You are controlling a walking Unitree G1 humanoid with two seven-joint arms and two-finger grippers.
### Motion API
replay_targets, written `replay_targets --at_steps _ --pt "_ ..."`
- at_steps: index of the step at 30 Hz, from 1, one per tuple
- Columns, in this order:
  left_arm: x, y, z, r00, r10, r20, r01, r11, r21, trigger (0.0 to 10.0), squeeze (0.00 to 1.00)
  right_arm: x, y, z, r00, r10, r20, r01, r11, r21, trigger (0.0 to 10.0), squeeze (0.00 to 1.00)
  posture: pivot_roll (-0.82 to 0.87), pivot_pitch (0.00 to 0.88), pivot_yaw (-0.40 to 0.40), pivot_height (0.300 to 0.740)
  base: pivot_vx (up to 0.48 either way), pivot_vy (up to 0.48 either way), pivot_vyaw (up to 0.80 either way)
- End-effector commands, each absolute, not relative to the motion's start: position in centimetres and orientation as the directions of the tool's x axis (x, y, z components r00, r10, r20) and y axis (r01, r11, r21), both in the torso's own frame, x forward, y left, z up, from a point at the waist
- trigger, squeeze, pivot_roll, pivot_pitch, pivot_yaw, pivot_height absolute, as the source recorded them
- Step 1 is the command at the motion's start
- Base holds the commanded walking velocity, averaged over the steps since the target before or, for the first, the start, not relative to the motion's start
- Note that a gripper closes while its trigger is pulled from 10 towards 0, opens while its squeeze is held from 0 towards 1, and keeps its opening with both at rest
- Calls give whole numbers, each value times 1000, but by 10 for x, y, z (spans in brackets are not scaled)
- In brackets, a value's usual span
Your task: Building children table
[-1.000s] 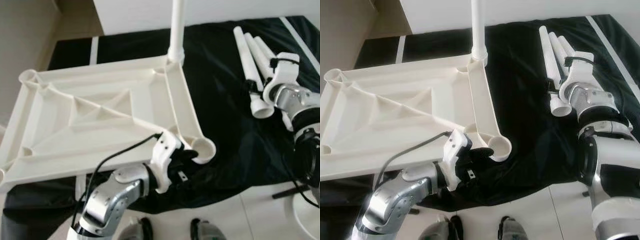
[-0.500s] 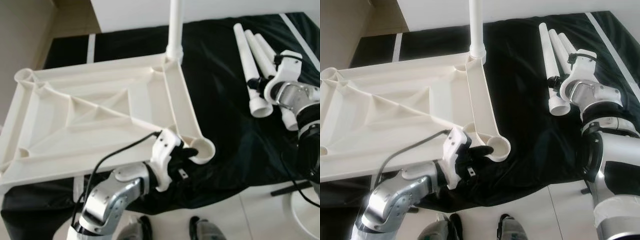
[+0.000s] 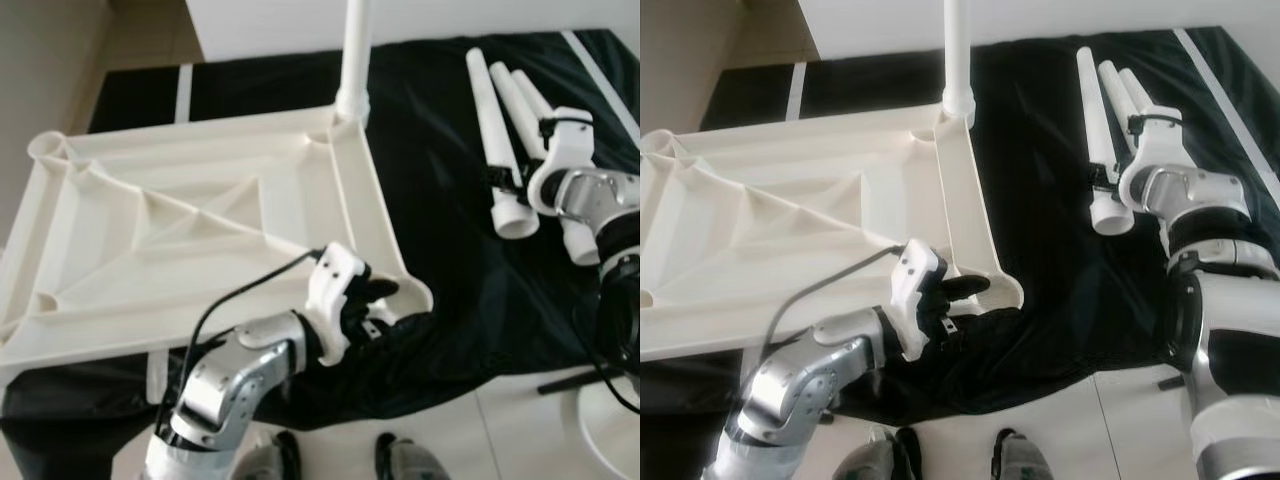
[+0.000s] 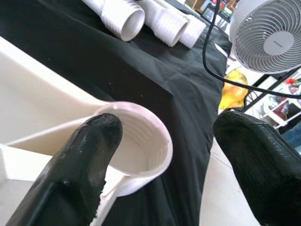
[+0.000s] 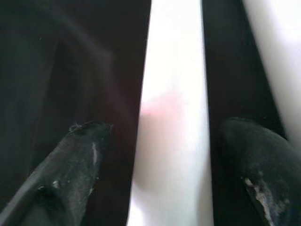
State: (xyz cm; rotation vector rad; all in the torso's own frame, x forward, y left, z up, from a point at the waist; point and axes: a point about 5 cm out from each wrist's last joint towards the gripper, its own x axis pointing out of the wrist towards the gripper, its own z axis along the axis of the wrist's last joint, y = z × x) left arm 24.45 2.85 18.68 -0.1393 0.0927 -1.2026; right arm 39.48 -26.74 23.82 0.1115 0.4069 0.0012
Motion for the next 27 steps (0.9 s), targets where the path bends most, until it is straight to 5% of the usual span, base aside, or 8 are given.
replay_targets --at_steps 1,3,18,25,26,27 --pt "245 28 186 348 -937 3 928 344 -145 10000 0 382 -268 192 821 44 -569 51 988 149 10000 98 -90 172 29 740 0 0 0" --pt "247 28 186 351 -936 3 927 347 -143 10000 0 380 -266 190 811 60 -582 41 986 159 10000 0 -94 166 28 740 0 0 0" --pt "257 24 193 337 -941 35 939 332 -93 10000 0 339 -238 189 753 308 -581 -222 951 216 10000 0 -108 106 30 740 0 0 0" --pt "260 23 195 334 -941 44 941 330 -79 10000 0 332 -247 197 786 251 -565 -183 967 175 10000 0 -111 88 35 740 0 0 0" --pt "261 22 196 329 -943 46 943 325 -76 10000 0 335 -251 202 813 227 -535 -167 973 159 10000 925 -115 80 39 740 0 0 0" --pt "261 22 196 329 -943 46 943 325 -76 10000 0 335 -251 202 813 227 -535 -167 973 159 10000 925 -115 80 39 740 0 0 0"
